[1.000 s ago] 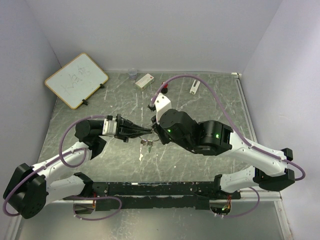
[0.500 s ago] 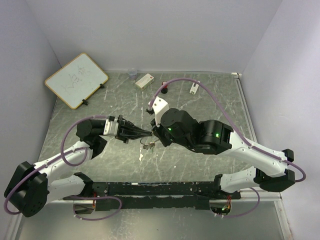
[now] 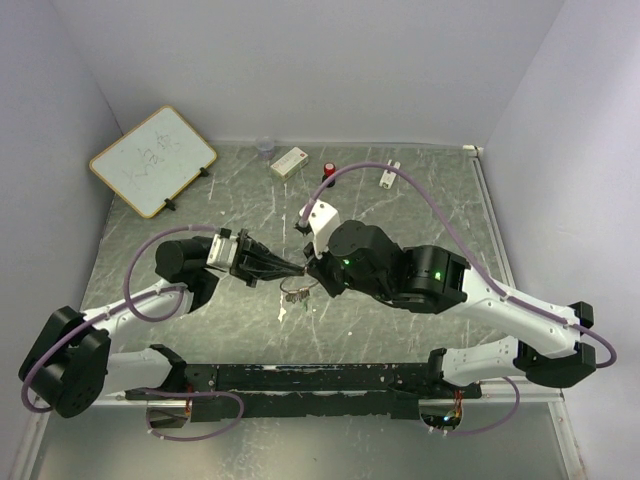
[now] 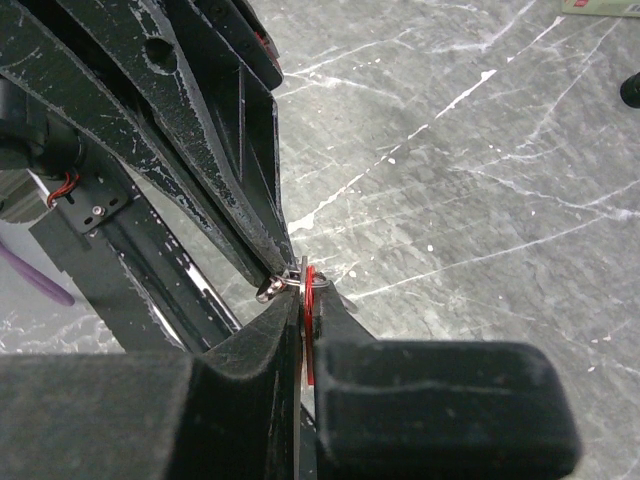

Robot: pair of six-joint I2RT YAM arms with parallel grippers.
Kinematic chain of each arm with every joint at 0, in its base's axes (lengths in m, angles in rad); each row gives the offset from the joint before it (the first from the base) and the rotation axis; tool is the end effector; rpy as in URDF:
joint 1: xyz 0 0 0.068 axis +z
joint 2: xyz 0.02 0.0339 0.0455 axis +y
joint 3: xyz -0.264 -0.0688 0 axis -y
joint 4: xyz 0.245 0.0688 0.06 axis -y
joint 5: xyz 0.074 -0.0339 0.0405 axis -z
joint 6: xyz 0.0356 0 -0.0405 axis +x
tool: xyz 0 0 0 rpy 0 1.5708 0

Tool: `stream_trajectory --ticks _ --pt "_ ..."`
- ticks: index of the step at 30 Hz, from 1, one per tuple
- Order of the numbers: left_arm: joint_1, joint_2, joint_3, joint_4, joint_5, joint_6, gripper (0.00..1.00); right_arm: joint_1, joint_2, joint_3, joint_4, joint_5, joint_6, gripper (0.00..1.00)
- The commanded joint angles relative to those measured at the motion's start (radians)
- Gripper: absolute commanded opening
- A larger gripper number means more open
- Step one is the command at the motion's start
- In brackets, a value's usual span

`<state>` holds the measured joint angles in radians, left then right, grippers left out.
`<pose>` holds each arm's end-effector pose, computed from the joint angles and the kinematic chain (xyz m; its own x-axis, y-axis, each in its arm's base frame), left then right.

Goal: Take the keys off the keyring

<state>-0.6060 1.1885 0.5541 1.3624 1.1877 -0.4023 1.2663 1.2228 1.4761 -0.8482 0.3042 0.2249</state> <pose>0.1617 -0.1522 0.3196 0.1971 -0.3146 -0.9285 0.9337 -0.2286 0.2756 0.0826 0.2272 0.4207 -0.3502 -0.4046 -0.8448 -0.7773 0.6288 0.0211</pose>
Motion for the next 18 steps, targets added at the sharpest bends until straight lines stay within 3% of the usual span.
stream_trajectory --ticks 1,10,18 --pt "-0.026 0.005 0.042 0.315 -0.049 -0.128 0.07 -0.009 0.1 -0.045 0.122 -0.059 -0.003 0.0" --pt "-0.026 0.021 0.052 0.419 -0.042 -0.211 0.07 -0.126 0.067 -0.106 0.161 -0.024 -0.006 0.0" --pt "-0.026 0.008 0.03 0.348 -0.04 -0.169 0.07 -0.141 -0.03 -0.087 0.147 0.211 -0.012 0.0"
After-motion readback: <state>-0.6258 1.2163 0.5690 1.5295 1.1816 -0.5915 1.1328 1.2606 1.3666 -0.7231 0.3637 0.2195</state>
